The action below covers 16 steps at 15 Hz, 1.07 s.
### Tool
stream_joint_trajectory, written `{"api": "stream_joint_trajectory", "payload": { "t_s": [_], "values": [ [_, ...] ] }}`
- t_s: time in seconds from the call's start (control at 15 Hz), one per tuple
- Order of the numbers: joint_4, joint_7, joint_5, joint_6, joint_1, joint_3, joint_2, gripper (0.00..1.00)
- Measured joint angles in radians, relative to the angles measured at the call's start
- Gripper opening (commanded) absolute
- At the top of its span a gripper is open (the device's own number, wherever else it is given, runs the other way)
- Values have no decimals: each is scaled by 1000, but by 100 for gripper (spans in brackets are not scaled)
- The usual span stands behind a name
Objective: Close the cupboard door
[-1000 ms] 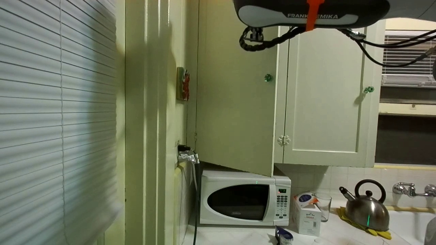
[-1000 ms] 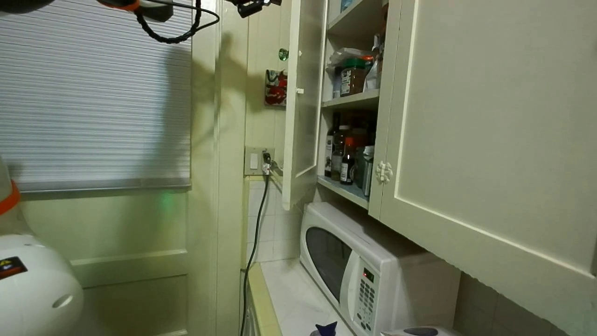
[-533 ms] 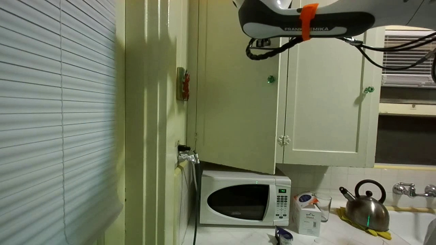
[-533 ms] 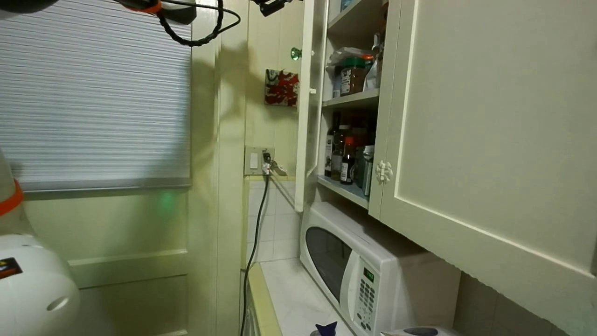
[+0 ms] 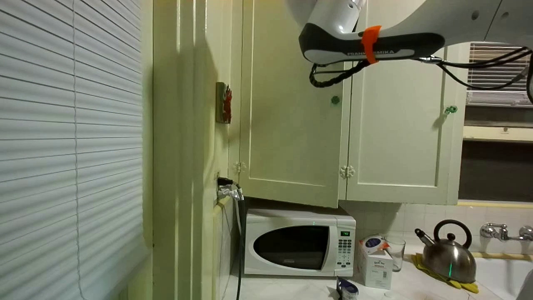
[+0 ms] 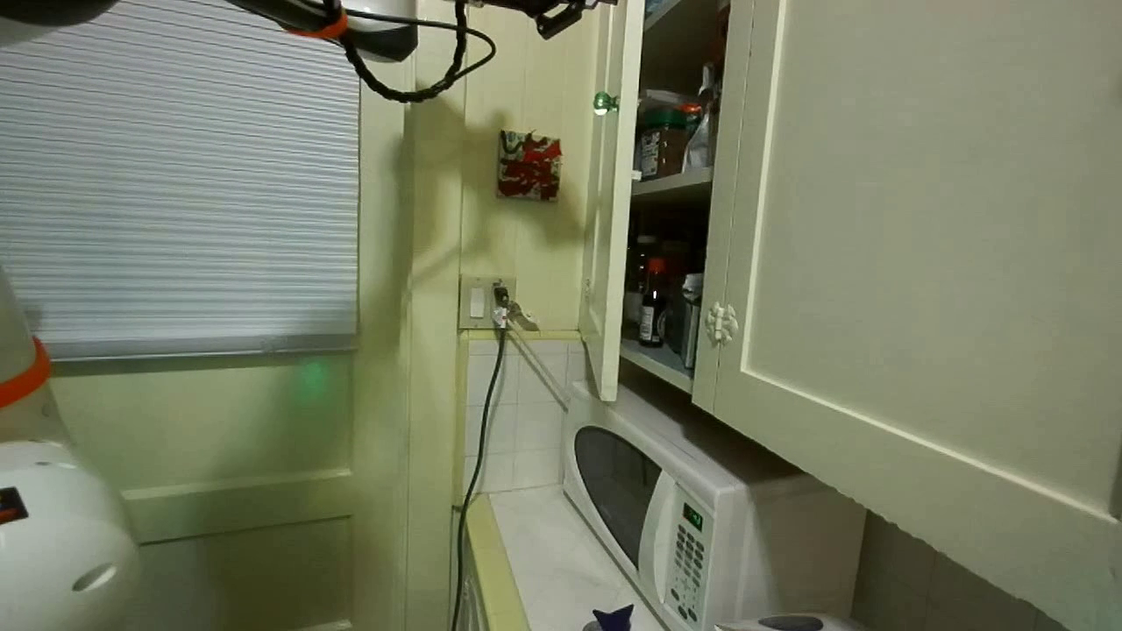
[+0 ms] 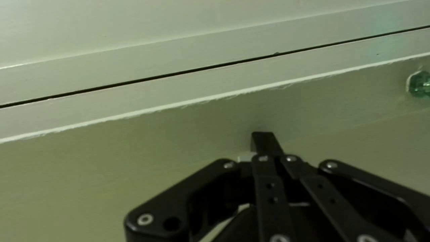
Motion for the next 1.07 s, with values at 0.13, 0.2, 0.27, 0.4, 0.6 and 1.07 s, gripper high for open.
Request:
{"api": "stream_joint_trajectory", "payload": {
  "t_s": [0.13, 0.2, 0.27, 0.4, 0.6, 1.07],
  "values": [
    [-9, 31, -1, 36, -12, -24, 0, 0],
    [-15, 48, -1, 51, -19, -35, 0, 0],
    [-21, 62, -2, 69, -27, -46, 0, 0],
    [-30, 89, -2, 100, -40, -66, 1, 0],
    [-43, 124, -2, 148, -54, -88, 0, 0],
    [-75, 187, 2, 242, -63, -134, -1, 0]
  ]
}}
